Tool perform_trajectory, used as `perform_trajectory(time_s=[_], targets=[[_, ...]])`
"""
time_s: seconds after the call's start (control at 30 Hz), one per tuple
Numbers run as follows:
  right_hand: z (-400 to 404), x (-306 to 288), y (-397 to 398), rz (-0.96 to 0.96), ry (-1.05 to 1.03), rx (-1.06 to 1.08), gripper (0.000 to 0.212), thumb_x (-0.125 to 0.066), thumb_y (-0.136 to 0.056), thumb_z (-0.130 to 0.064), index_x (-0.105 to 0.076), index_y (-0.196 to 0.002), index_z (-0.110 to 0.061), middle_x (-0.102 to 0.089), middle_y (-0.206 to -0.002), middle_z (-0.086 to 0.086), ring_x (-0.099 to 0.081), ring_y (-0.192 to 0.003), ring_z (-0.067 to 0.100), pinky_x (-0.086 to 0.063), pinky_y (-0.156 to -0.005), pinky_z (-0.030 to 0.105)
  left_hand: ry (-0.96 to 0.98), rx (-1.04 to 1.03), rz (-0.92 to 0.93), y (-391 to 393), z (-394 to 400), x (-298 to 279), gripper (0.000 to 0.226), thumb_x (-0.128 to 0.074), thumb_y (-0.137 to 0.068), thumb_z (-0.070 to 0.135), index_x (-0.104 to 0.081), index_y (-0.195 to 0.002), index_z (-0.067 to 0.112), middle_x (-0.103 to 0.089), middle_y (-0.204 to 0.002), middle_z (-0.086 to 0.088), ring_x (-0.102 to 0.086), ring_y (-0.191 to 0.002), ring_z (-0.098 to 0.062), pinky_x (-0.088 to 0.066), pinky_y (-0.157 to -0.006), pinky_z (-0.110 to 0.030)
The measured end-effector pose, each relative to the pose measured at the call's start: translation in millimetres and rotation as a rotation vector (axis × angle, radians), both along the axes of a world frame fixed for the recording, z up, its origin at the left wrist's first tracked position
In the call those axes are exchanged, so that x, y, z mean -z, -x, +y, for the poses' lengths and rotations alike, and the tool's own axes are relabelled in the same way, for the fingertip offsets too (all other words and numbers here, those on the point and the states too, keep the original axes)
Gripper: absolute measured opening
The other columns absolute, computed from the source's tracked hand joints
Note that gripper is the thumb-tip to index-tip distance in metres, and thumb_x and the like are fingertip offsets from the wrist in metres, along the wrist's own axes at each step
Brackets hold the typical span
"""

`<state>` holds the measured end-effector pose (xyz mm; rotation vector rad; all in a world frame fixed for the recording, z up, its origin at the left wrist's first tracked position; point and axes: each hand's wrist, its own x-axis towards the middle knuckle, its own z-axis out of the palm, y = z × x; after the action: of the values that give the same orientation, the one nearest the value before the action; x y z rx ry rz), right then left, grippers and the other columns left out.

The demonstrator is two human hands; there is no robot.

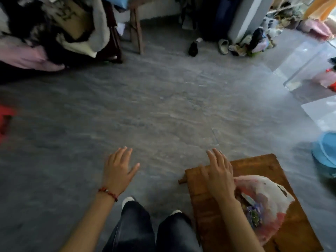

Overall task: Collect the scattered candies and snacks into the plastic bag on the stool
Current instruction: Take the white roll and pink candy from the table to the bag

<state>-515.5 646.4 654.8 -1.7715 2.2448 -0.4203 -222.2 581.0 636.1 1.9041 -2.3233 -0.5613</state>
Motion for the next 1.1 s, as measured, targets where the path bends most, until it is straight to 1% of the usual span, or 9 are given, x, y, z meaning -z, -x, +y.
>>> perform_trajectory(time_s=[0.13, 0.27, 0.4, 0.57, 0.73, 0.83, 0.9, 1.0, 1.1], targets=[[-52.0, 0.1, -66.2, 0.005, -0.038, -0.237, 0.057, -0.037, -0.084, -0.045, -0.050, -0.124, -0.007, -0.050, -0.131, 0.020, -0.044, -0.122, 0.038, -0.037, -0.097, 0.049, -0.003, -0.227, 0.004, -78.4, 16.0, -1.5, 0.079, -0.016, -0.090, 0.062, -0.056, -0.118, 0.000, -0.057, -0.120, -0.023, -0.052, -0.109, -0.039, -0.043, -0.088, -0.053], [-101.4, 1.1, -146.6, 0.029, -0.034, -0.431, 0.053, -0.042, -0.087, -0.043, -0.048, -0.126, -0.008, -0.046, -0.135, 0.019, -0.040, -0.126, 0.037, -0.034, -0.100, 0.049, -0.013, -0.431, 0.007, -159.1, 30.8, -3.4, 0.068, -0.033, -0.086, 0.055, -0.057, -0.115, -0.002, -0.058, -0.116, -0.025, -0.054, -0.104, -0.042, -0.044, -0.086, -0.054], [-140.9, -0.1, -235.3, 0.045, -0.044, -0.564, 0.051, -0.056, -0.088, -0.035, -0.043, -0.131, -0.010, -0.040, -0.140, 0.017, -0.033, -0.131, 0.034, -0.028, -0.104, 0.049, 0.010, -0.563, -0.009, -240.3, 42.7, -5.7, 0.078, -0.018, -0.090, 0.061, -0.057, -0.115, -0.002, -0.058, -0.115, -0.024, -0.055, -0.104, -0.041, -0.044, -0.088, -0.052], [-178.7, -2.6, -349.3, 0.051, -0.051, -0.760, 0.052, -0.054, -0.089, -0.037, -0.043, -0.132, -0.010, -0.039, -0.141, 0.017, -0.033, -0.131, 0.034, -0.029, -0.104, 0.050, 0.042, -0.772, -0.049, -326.8, 56.7, -13.9, 0.063, -0.035, -0.085, 0.050, -0.058, -0.112, -0.002, -0.060, -0.112, -0.023, -0.056, -0.101, -0.040, -0.042, -0.089, -0.052], [-213.0, -6.8, -446.5, 0.037, -0.025, -0.977, 0.056, -0.040, -0.087, -0.047, -0.045, -0.129, -0.010, -0.043, -0.138, 0.017, -0.038, -0.127, 0.035, -0.031, -0.102, 0.050, 0.035, -0.959, -0.077, -387.3, 69.7, -17.3, 0.078, -0.017, -0.091, 0.059, -0.060, -0.111, -0.002, -0.061, -0.111, -0.023, -0.057, -0.101, -0.039, -0.042, -0.088, -0.054], [-243.1, -4.9, -498.1, 0.025, -0.027, -1.076, 0.052, -0.050, -0.089, -0.041, -0.042, -0.132, -0.012, -0.040, -0.141, 0.015, -0.035, -0.129, 0.032, -0.029, -0.104, 0.048, 0.035, -1.053, -0.090, -412.4, 63.9, -16.4, 0.081, -0.012, -0.090, 0.061, -0.061, -0.110, 0.000, -0.062, -0.110, -0.022, -0.058, -0.100, -0.038, -0.038, -0.090, -0.046], [-264.9, -2.7, -532.5, 0.017, -0.036, -1.142, 0.053, -0.054, -0.089, -0.036, -0.040, -0.134, -0.013, -0.037, -0.142, 0.014, -0.032, -0.131, 0.031, -0.026, -0.105, 0.046, 0.034, -1.114, -0.090, -428.0, 53.6, -13.3, 0.076, -0.018, -0.090, 0.060, -0.062, -0.109, 0.001, -0.063, -0.108, -0.021, -0.058, -0.098, -0.037, -0.033, -0.089, -0.044], [-300.4, -1.9, -578.1, -0.008, -0.065, -1.234, 0.052, -0.055, -0.089, -0.034, -0.040, -0.134, -0.012, -0.038, -0.142, 0.014, -0.032, -0.131, 0.032, -0.024, -0.106, 0.045, 0.013, -1.208, -0.073, -449.6, 30.6, -12.4, 0.061, -0.038, -0.081, 0.050, -0.062, -0.108, 0.000, -0.063, -0.108, -0.022, -0.059, -0.099, -0.040, -0.042, -0.086, -0.051], [-338.9, -5.4, -619.7, -0.004, -0.078, -1.316, 0.053, -0.055, -0.089, -0.035, -0.039, -0.134, -0.011, -0.039, -0.141, 0.014, -0.033, -0.130, 0.031, -0.024, -0.106, 0.045, 0.007, -1.286, -0.077, -468.5, 9.6, -19.0, 0.060, -0.039, -0.079, 0.047, -0.062, -0.110, 0.001, -0.062, -0.110, -0.022, -0.057, -0.102, -0.039, -0.043, -0.086, -0.055]])
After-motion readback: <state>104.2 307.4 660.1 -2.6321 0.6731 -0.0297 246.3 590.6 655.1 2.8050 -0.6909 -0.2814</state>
